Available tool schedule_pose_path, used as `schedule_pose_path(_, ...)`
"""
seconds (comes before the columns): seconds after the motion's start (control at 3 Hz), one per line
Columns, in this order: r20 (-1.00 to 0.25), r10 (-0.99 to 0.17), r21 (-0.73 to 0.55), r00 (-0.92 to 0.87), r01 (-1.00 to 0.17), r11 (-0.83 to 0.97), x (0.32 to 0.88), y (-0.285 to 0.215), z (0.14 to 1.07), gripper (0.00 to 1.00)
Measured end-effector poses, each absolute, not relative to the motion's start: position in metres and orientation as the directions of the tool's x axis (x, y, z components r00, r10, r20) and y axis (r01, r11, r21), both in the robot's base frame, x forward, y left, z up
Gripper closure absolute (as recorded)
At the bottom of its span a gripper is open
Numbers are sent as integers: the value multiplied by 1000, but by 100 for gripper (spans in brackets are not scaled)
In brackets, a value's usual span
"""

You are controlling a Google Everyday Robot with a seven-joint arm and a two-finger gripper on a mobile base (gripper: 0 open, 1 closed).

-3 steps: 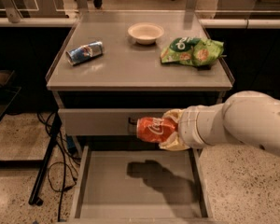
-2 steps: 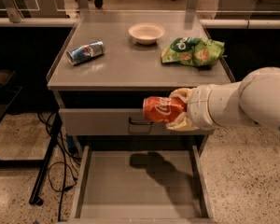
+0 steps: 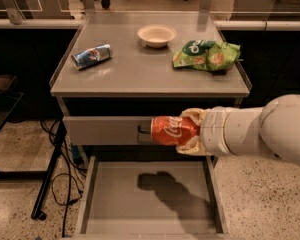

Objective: Pick coke can from middle drawer and place on counter

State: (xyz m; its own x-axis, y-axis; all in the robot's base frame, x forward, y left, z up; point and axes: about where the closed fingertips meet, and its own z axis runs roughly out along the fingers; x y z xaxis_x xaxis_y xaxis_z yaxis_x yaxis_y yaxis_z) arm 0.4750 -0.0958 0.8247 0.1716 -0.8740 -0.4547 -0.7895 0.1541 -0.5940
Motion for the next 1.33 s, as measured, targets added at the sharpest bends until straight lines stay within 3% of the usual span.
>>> schedule_pose_path(0.33,-462,-869,-597,176,-786,158,446,-91,814,100)
schedule_pose_path(0.67,-460,-869,-603,181,-782,156,453,-89,817,100)
schedule_pose_path(1.33,-452,-863,-617,225,-778,120,560,-96,848,100)
